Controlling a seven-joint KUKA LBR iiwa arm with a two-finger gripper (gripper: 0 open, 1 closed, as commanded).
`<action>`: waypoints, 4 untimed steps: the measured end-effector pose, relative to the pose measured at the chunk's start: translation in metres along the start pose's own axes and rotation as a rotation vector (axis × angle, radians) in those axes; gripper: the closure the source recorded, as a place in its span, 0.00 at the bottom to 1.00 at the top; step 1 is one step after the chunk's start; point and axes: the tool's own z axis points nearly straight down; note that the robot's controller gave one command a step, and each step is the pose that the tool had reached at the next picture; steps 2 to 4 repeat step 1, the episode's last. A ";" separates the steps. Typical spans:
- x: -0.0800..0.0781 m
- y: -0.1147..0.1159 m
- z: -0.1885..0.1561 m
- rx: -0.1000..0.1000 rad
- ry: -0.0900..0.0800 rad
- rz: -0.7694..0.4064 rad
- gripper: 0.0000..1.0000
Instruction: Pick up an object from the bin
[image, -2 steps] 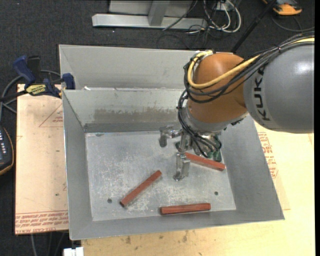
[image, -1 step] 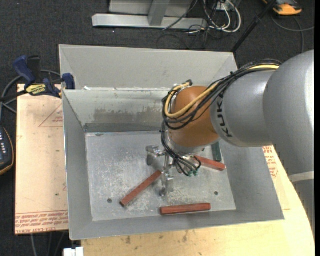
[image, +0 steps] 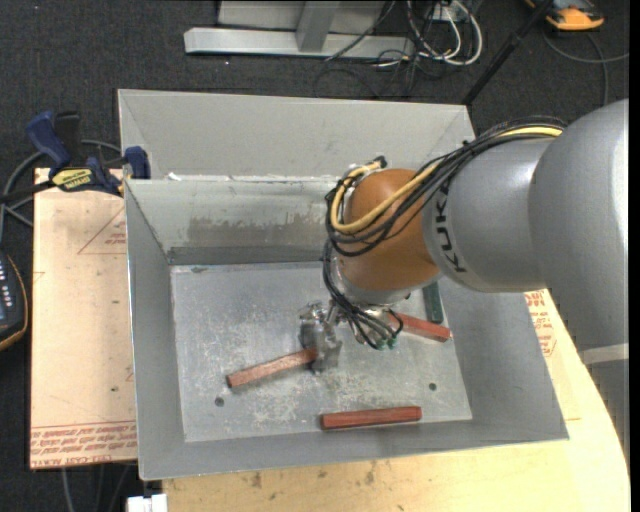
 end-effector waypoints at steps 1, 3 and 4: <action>-0.019 -0.008 -0.264 0.003 -0.012 0.039 1.00; -0.019 -0.008 -0.264 0.003 -0.012 0.039 1.00; -0.019 -0.008 -0.264 0.003 -0.012 0.039 1.00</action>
Offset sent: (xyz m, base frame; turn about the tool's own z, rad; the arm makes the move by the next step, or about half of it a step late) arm 0.0182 -0.0045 0.2583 0.0393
